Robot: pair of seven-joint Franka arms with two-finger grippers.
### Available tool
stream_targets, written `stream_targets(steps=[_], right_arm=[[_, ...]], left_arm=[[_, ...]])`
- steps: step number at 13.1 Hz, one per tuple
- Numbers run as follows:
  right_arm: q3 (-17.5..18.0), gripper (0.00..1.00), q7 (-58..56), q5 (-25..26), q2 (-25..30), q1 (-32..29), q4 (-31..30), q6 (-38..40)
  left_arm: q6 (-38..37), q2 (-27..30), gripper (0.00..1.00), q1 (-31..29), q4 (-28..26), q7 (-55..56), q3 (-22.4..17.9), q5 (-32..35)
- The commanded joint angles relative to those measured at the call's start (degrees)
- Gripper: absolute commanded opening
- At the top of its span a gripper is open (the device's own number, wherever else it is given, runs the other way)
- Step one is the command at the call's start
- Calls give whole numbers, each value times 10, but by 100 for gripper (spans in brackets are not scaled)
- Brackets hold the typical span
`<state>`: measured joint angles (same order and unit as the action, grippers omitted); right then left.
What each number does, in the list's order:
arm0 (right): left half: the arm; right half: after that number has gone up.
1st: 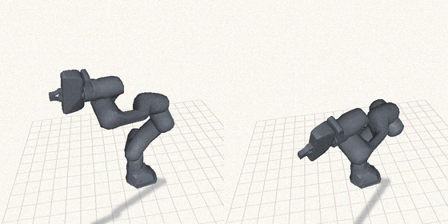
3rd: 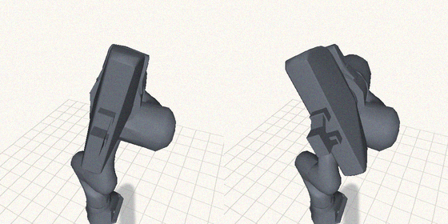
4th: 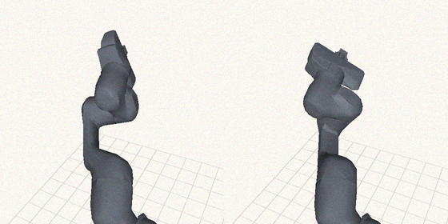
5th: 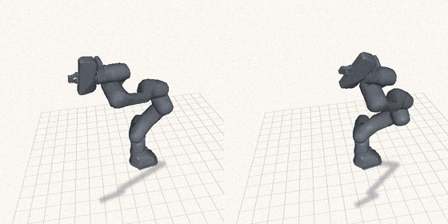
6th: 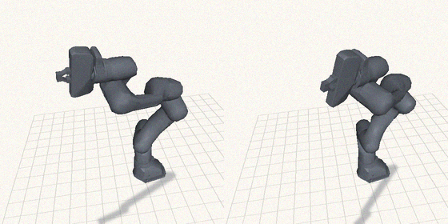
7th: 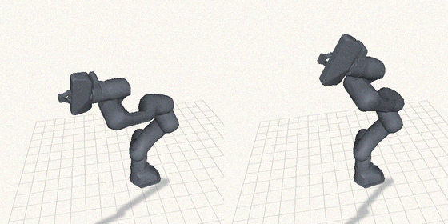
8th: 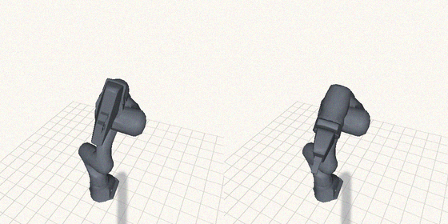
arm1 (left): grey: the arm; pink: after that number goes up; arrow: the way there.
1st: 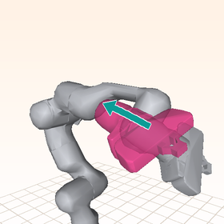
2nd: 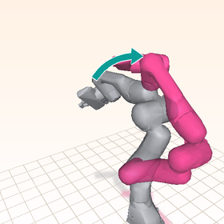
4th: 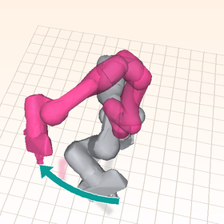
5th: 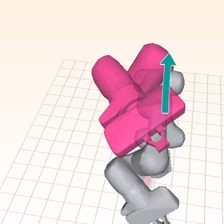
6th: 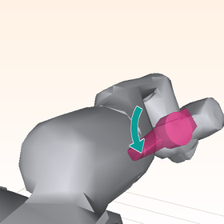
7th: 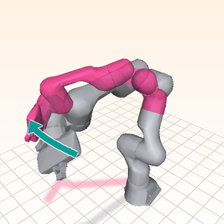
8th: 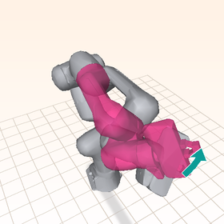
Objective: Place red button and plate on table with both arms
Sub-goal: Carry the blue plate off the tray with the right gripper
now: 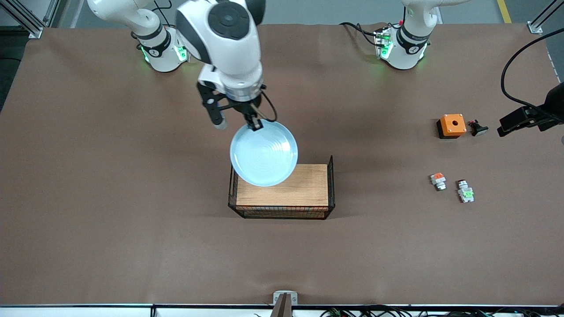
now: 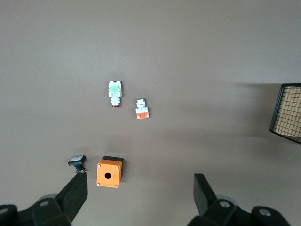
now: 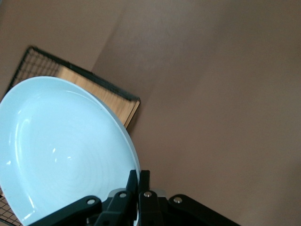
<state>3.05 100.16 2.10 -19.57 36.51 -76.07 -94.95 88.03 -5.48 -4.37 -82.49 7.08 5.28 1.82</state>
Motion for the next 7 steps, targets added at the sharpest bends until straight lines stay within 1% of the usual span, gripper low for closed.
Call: stream_targets(steps=[1,4,5,7], right_arm=[[6,0,-170,-19,42,-76,-12,47],[5,0,-349,-18,57,-152,-15,79],[5,0,-410,-16,59,-178,-17,81],[6,0,-518,-18,56,-241,-27,86]], left_arm=[[-17,6,99,-1,10,7,12,-7],[-22,28,99,1,7,7,18,-8],[-38,30,99,2,8,6,17,-10],[-64,42,99,30,2,6,1,-9]])
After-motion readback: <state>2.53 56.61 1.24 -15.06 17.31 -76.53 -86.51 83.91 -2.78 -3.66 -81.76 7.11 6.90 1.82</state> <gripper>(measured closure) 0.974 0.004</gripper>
